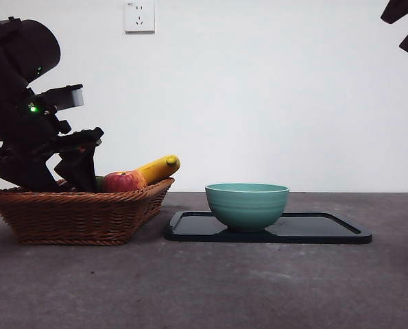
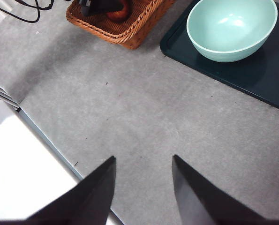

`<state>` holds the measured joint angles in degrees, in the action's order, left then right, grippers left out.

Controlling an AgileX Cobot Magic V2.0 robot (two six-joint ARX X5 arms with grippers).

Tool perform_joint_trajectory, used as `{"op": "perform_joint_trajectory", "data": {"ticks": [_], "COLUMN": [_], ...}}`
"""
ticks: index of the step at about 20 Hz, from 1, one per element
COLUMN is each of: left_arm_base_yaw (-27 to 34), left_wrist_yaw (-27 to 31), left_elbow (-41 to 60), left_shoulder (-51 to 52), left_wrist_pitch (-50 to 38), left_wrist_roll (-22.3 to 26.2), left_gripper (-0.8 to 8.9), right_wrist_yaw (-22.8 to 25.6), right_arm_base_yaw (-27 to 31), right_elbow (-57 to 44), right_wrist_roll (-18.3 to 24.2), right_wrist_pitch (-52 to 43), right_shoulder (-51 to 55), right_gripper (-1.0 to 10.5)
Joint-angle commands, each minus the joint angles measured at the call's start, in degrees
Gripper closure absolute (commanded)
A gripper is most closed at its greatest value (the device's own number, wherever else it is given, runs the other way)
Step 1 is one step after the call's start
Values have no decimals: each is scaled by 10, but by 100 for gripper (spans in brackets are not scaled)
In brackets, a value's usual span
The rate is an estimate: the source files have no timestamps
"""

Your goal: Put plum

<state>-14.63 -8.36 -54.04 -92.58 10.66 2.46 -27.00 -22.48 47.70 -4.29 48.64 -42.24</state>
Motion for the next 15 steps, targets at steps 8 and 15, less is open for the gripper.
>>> {"op": "perform_joint_trajectory", "data": {"ticks": [8, 15], "left_arm_base_yaw": [-1, -21], "left_wrist_yaw": [0, -127], "left_elbow": [-9, -9], "left_shoulder": [63, 271], "left_wrist_pitch": [5, 128], "left_wrist_roll": [-6, -21], "left_gripper": [342, 349], "right_wrist_yaw": [0, 0], "right_arm_base_yaw": [-3, -3], "right_elbow": [5, 5], "right_wrist_roll": [3, 3], "right_wrist_pitch": [-7, -24], "right_shoulder": [-3, -3], "right_gripper": [756, 756]}}
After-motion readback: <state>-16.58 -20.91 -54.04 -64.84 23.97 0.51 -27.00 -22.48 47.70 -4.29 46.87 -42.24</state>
